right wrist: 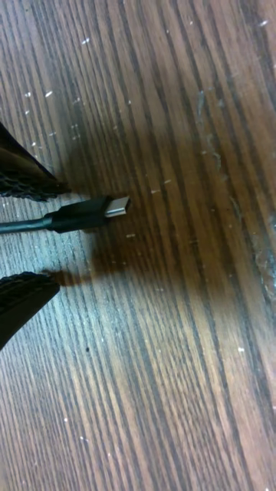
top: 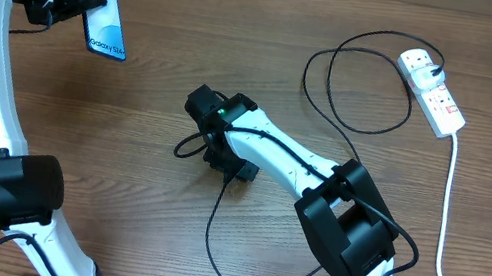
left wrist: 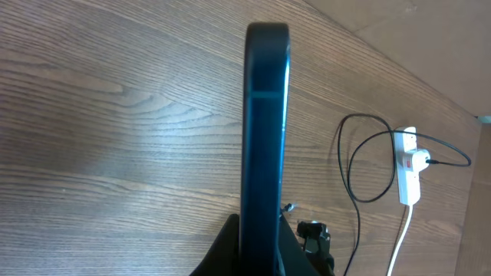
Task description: Plug charger to phone and switch on socket
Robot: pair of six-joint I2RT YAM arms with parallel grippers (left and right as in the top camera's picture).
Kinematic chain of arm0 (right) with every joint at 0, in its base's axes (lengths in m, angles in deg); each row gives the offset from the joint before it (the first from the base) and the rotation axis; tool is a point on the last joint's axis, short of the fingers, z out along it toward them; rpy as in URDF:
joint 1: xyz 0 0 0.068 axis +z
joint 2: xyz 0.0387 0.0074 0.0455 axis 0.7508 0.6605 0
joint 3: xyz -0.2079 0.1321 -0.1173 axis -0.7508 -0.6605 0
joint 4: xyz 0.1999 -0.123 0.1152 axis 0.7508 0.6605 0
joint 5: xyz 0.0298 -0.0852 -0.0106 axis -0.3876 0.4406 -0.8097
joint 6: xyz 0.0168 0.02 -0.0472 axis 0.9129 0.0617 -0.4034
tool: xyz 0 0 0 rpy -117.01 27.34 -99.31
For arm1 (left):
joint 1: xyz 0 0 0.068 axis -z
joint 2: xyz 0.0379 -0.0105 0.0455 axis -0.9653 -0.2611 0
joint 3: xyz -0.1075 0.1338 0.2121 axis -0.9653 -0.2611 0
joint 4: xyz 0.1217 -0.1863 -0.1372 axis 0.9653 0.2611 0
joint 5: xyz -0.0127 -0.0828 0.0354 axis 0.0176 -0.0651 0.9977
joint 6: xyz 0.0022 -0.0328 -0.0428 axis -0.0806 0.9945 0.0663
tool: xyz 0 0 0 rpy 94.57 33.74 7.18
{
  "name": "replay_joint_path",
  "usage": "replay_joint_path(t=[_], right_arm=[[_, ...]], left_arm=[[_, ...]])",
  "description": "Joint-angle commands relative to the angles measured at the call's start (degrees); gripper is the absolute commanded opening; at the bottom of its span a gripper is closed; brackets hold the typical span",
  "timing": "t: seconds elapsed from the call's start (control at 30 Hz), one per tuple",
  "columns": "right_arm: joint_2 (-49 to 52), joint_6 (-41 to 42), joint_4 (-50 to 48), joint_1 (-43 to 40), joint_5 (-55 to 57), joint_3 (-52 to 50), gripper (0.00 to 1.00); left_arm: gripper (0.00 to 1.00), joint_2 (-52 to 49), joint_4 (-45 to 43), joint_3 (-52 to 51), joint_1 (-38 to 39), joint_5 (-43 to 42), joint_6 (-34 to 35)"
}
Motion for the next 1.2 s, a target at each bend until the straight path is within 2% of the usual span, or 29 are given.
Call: replay_joint_path(t=[0.0,0.2,0.87,1.03,1.17], right_arm=[[0.2,-2.7,-1.0,0.2,-0.8,-0.7,0.31],[0.2,-3.8,-2.1,0.1,-0.9,-0.7,0.2],[0.2,-5.4,-4.1,-1.4,-0.2,-3.3,0.18],[0.2,-5.9,-4.0,-1.8,-0.2,-3.3,0.12],[0.2,-6.8,-4.1,-2.1,-0.2,-3.3,0.11]], left_arm=[[0.04,0.4,-0.2,0.4,0.4,-0.5,-1.3],[0.04,0.4,0.0,0.4,0.4,-0.5,-1.3],[0.04,0.4,0.2,0.4,0.4,-0.5,-1.3],[0.04,0.4,0.2,0.4,0.4,-0.5,-1.3],[0.04,0.4,0.2,0.4,0.4,-0.5,-1.3]])
